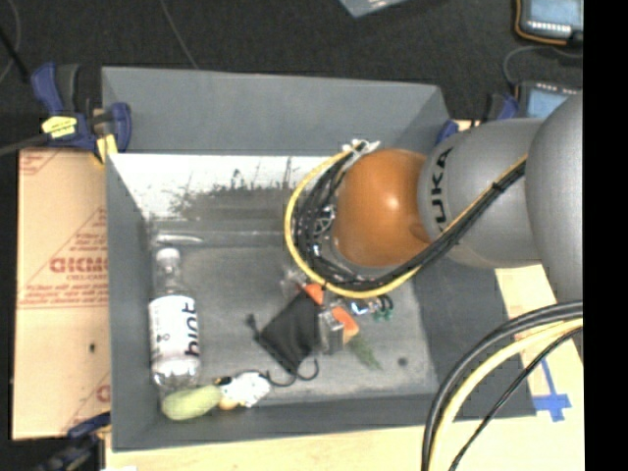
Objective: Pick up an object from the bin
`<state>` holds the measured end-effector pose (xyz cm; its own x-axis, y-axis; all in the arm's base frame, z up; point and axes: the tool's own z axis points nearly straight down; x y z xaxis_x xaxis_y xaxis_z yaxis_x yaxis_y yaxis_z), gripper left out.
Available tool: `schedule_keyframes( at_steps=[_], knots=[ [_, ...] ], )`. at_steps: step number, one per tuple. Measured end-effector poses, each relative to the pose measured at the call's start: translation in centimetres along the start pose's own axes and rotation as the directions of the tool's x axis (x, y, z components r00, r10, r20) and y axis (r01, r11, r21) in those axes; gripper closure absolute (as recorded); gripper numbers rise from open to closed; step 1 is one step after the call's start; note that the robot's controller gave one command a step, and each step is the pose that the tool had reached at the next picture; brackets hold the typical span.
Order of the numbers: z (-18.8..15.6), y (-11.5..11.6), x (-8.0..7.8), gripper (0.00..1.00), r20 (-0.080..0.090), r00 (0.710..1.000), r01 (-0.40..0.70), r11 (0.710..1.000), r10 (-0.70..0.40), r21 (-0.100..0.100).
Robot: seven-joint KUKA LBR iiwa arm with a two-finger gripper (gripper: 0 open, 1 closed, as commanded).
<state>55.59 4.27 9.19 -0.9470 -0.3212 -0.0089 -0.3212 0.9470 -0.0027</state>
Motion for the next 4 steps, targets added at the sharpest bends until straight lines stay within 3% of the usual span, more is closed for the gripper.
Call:
schedule_keyframes(
  at_steps=[1,2,3,4],
  knots=[
    [1.0,0.5,-0.3,0.00,-0.007,0.998,-0.069,0.998,0.069,-0.002],
    [1.7,0.9,-1.2,0.00,0.001,0.992,0.130,0.992,-0.130,0.001],
    [1.0,2.1,-1.6,0.00,0.000,0.992,0.130,0.992,-0.130,-0.002],
    [2.1,2.2,-2.6,1.00,0.008,0.992,0.125,0.992,-0.125,0.002]
  ],
)
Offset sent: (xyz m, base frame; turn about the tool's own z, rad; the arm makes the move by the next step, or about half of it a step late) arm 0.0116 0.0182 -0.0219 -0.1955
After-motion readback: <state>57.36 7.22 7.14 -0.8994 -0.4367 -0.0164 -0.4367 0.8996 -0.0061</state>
